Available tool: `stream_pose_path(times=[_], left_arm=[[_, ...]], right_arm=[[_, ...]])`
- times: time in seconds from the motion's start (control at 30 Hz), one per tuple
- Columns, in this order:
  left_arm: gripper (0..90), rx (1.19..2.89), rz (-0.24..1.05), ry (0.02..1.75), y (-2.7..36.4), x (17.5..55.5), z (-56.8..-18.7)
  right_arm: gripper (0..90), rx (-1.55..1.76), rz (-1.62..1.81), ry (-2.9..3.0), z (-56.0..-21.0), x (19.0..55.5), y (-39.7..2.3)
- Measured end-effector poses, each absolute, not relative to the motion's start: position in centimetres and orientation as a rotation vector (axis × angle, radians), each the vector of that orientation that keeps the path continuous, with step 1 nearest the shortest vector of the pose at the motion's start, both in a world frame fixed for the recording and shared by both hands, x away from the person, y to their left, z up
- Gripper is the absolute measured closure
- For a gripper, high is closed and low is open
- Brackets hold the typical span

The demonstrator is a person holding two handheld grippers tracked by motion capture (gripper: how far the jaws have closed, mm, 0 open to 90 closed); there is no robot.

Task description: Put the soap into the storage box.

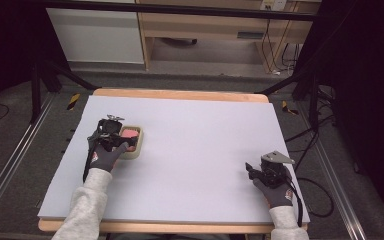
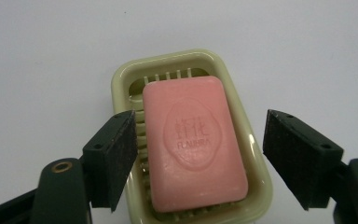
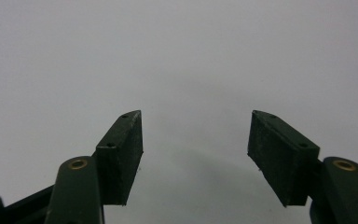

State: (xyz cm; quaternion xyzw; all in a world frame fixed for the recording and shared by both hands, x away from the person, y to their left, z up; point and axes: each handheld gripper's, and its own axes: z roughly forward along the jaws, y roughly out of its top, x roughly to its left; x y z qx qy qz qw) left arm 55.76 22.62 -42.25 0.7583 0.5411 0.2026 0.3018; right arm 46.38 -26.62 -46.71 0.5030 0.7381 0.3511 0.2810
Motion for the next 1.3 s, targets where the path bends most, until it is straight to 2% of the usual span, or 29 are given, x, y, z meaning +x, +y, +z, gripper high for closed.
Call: stream_pose_path(times=[0.6,1.3], left_arm=[[22.7,1.948,0.514,1.281,24.2,50.7,-42.6],[22.0,1.905,0.560,1.321,28.1,45.8,-45.4]], right_arm=[[31.6,1.400,0.992,1.957,-46.8,46.2,-27.0],[25.2,1.430,0.989,1.941,-47.3,45.8,-27.4]])
